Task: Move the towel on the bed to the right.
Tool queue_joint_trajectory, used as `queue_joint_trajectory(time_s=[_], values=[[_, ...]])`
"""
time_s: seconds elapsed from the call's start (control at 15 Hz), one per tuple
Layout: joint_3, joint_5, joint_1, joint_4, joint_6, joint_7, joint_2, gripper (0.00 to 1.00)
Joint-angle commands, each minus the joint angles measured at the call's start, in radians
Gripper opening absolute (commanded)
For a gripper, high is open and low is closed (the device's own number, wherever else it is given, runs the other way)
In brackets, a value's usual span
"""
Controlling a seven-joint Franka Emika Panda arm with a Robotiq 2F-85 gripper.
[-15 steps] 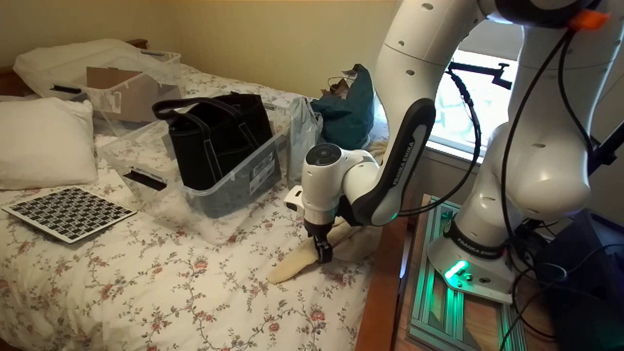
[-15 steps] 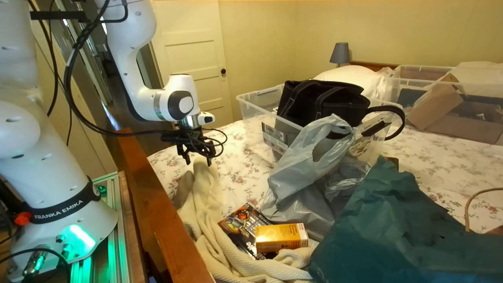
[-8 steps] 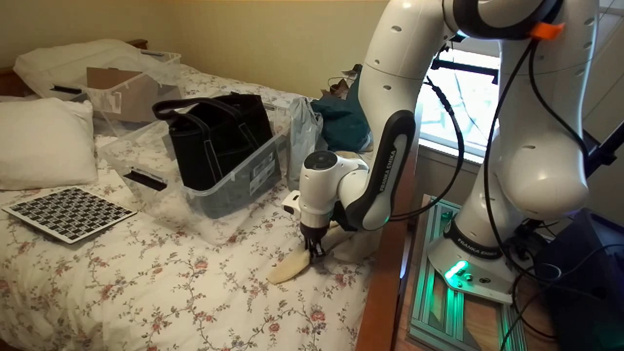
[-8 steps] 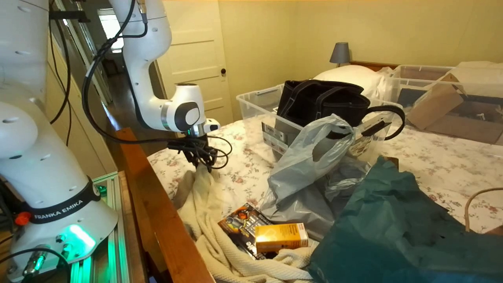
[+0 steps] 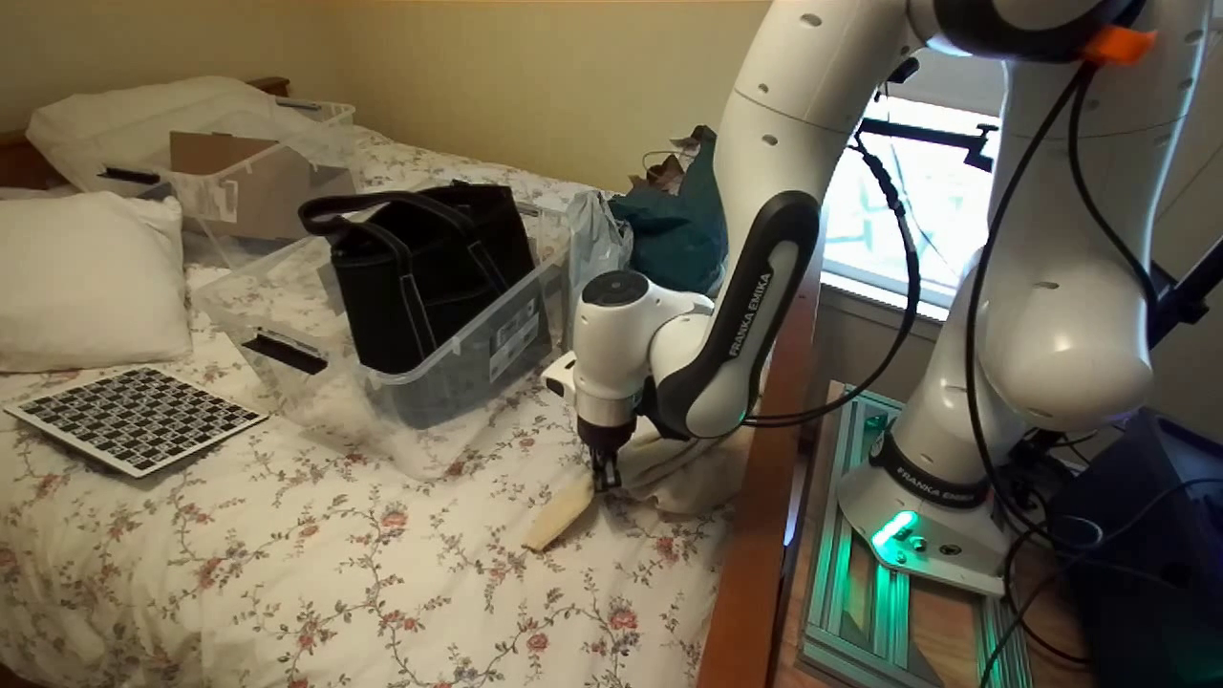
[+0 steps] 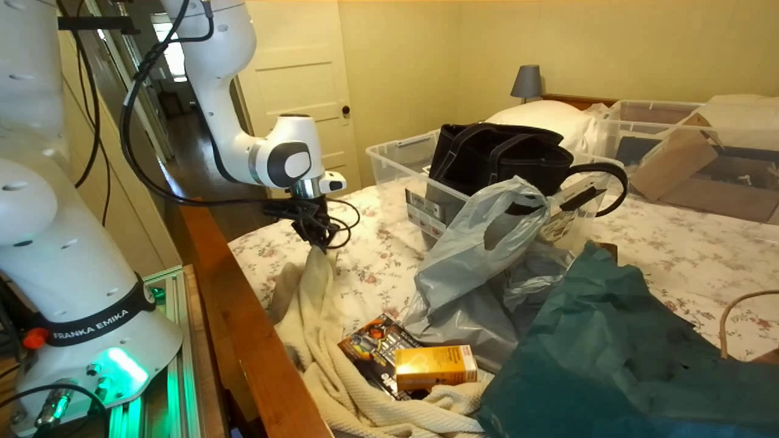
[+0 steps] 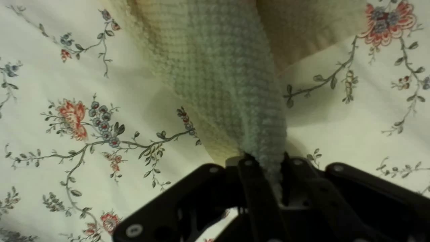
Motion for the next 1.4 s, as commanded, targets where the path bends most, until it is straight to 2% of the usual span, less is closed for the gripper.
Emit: queue_joint_trajectory(time_s=[0.0,0.27,0.67,0.87,1.0,1.07,1.33], values=[[-0.003,0.062,0.020,-0.047,-0.123,0.004,-0.193,0.02],[-0.010,0.068,0.011,-0.031,-0.176,0.010,-0.313,0.03],[-0.003,0.075,0.014,0.003,-0.164,0.025,-0.445,0.03],[0.002,0.092,0.016,0.026,-0.150,0.028,-0.465,0.03],[-0.001,0.062,0.002,0.018,-0.155,0.020,-0.453,0.03],[-0.001,0.062,0.001,0.021,-0.155,0.021,-0.455,0.12],[-0.003,0.062,0.001,0.018,-0.155,0.020,-0.448,0.12]])
